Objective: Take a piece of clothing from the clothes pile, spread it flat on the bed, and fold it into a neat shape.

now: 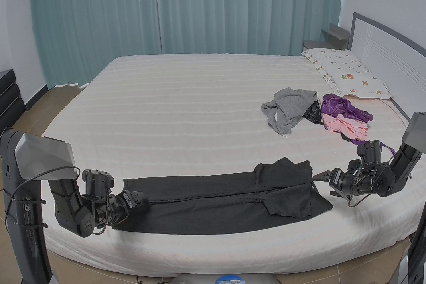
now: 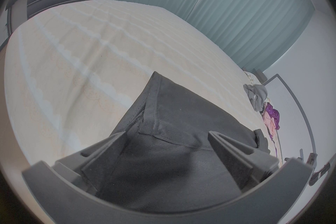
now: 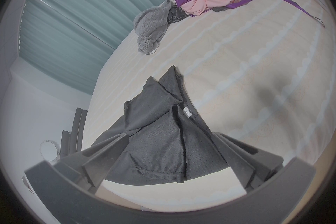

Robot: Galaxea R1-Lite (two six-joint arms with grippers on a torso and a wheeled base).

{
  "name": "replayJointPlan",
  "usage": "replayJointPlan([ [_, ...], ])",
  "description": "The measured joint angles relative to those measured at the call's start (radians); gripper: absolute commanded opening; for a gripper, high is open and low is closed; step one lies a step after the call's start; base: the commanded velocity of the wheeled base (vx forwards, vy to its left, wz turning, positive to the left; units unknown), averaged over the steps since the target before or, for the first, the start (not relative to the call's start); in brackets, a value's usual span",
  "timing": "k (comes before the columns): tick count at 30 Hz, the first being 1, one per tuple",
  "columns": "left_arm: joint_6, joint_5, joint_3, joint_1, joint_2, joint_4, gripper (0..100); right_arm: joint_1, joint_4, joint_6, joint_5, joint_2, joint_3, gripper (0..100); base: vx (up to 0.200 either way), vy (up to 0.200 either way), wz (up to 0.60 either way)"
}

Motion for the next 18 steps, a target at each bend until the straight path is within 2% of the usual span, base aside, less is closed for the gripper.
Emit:
replayJointPlan([
  [18, -0.008, 0.012, 0.041, 0.044, -0.004, -0.001, 0, 0.000, 0.000, -0.043, 0.002, 0.025, -0.005, 100, 0.000, 0.000, 0.00],
])
